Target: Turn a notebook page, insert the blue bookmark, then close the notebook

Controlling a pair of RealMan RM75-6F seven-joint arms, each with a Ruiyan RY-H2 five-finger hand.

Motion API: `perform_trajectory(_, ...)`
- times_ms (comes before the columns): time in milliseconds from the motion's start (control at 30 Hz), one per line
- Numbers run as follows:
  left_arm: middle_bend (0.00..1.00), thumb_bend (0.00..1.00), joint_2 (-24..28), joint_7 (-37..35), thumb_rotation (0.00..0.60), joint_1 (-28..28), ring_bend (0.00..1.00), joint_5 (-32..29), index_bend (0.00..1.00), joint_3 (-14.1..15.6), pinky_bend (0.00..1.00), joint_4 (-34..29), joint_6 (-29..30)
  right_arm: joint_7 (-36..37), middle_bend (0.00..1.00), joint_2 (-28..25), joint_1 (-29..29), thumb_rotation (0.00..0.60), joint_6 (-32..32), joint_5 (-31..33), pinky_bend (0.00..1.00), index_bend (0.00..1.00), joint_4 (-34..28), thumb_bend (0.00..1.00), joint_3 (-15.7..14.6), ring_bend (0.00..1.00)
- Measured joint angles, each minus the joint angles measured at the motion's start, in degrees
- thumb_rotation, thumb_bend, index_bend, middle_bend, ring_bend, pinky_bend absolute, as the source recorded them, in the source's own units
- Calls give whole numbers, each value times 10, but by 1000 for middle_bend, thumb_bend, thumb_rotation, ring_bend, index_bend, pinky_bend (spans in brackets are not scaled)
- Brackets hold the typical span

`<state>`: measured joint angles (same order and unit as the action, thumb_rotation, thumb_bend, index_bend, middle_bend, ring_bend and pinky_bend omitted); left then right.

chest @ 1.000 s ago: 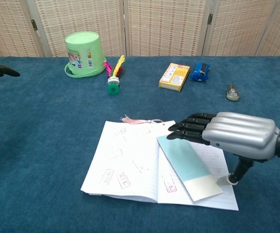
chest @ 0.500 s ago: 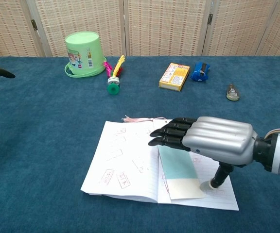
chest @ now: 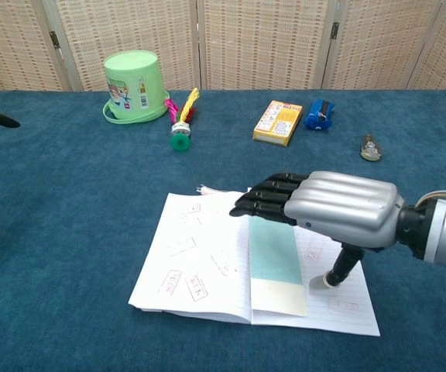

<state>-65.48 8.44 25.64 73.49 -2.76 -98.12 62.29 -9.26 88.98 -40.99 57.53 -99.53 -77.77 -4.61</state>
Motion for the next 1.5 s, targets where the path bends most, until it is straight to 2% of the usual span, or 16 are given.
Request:
perform_trajectory(100,0,225,-1,0,600,0,36,1,8,0,157,0,-1,-5,176,-8,-1,600,-12,14,0,0,-3,243,5,0)
perform_trajectory(400,0,225,3,2,600,-1,36,1,8,-1,157,-4,0,1,184,-7,-16,600,-42,49,0,0,9,367,31,0)
perform_trajectory(667,0,225,4,4,600,-3,36,1,9,-1,157,-5,0,-3,203,8,-43,600,-89,93,0,0,44,580,64,0)
perform_trajectory(1000,0,225,3,-1,600,-6,36,1,8,1,157,0,-2,-6,203,34,-68,600,-135,135,0,0,94,598,82,0)
perform_trajectory(1200,0,225,3,-4,600,-7,36,1,8,1,157,2,-3,2,204,45,-75,600,-145,141,0,0,111,600,78,0)
perform_trajectory(1500,0,226,5,-3,600,-7,36,-1,8,-1,157,1,-5,13,204,38,-71,600,-136,133,0,0,101,602,63,0)
